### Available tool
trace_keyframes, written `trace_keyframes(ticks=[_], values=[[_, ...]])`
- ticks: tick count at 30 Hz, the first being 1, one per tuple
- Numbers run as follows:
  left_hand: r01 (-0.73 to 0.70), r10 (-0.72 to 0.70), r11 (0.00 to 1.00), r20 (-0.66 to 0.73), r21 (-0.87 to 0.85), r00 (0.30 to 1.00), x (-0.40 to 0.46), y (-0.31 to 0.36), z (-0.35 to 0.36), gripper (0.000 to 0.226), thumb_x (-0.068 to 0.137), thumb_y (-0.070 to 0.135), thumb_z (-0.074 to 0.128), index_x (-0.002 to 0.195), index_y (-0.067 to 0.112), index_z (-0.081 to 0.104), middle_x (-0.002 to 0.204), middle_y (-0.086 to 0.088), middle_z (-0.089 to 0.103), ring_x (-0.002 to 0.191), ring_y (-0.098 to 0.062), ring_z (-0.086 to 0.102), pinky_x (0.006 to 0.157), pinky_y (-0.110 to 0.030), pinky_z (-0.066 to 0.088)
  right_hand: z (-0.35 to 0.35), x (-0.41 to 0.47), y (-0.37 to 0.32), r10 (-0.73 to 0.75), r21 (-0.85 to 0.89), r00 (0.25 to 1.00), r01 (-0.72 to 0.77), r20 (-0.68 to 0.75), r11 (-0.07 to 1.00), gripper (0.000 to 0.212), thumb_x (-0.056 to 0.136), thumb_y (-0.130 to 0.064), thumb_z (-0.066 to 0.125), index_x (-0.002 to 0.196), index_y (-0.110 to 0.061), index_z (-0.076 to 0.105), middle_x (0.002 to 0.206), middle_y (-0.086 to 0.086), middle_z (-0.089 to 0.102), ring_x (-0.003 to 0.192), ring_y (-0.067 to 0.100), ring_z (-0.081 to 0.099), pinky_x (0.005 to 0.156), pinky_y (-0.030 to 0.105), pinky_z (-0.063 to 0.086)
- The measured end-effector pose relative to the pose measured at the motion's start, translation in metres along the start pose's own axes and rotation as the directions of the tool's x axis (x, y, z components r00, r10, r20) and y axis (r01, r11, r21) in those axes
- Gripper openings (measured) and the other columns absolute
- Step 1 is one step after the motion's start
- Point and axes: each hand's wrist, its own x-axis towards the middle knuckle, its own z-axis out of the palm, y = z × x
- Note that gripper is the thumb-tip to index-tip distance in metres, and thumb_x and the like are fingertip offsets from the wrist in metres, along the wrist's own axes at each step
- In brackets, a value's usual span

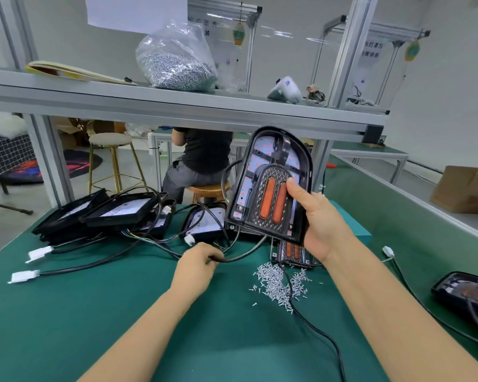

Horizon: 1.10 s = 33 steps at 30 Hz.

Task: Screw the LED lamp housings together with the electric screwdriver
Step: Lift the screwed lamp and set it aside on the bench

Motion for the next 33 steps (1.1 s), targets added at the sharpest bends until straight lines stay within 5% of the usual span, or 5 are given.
trace_keyframes(ticks=[9,15,19,23,33], values=[[-0.059,-0.094,0.907,-0.337,-0.417,0.937,-0.008,0.023,-0.023,0.055,0.076,-0.03,0.038,0.102,0.007,0.069,0.123,-0.01,0.057,0.105,-0.023,0.06,0.096,-0.031,0.047,-0.023,-0.01,0.028,0.188,-0.081,0.982,-0.19,-0.028,0.979,0.029,0.09,-0.025,0.063,0.107,-0.003,0.07,0.093,0.016,0.075,0.074,0.026,0.073,0.058,0.035,0.059],[0.02,-0.172,0.279,-0.029,-0.96,0.985,-0.019,0.052,-0.033,0.035,0.091,0.006,0.049,0.125,0.002,0.057,0.117,-0.005,0.067,0.101,-0.013,0.067,0.082,-0.023,0.054,-0.021,-0.025,0.051,0.196,-0.091,0.98,-0.199,-0.043,0.976,0.02,0.094,-0.02,0.061,0.102,-0.004,0.07,0.095,0.015,0.075,0.077,0.026,0.074,0.057,0.033,0.058],[0.067,-0.111,0.377,0.026,-0.924,0.994,-0.022,0.069,-0.029,0.087,0.069,0.03,0.068,0.146,0.02,0.03,0.138,0.014,0.042,0.115,0.001,0.055,0.087,-0.017,0.046,-0.014,-0.033,0.057,0.148,-0.105,0.988,-0.152,-0.044,0.983,0.024,0.094,-0.02,0.062,0.111,-0.003,0.067,0.1,0.015,0.074,0.083,0.028,0.073,0.061,0.034,0.059],[0.179,0.021,0.437,0.209,-0.881,0.978,-0.026,0.081,-0.026,0.029,0.088,0.014,0.059,0.116,0.015,0.063,0.109,-0.007,0.071,0.094,-0.022,0.07,0.07,-0.03,0.056,-0.014,-0.039,0.056,0.052,-0.08,0.993,-0.06,-0.103,0.995,0.029,0.092,-0.016,0.064,0.121,-0.012,0.058,0.102,0.01,0.075,0.087,0.027,0.073,0.062,0.035,0.059],[0.166,0.068,0.551,0.243,-0.818,0.968,-0.02,0.131,0.018,0.03,0.095,0.002,0.046,0.109,0.02,0.065,0.099,-0.003,0.074,0.089,-0.022,0.071,0.068,-0.029,0.057,-0.065,-0.057,0.037,-0.138,-0.115,0.959,0.112,-0.246,0.987,0.04,0.092,-0.013,0.064,0.129,-0.025,0.052,0.107,-0.001,0.074,0.093,0.02,0.072,0.068,0.035,0.06]])
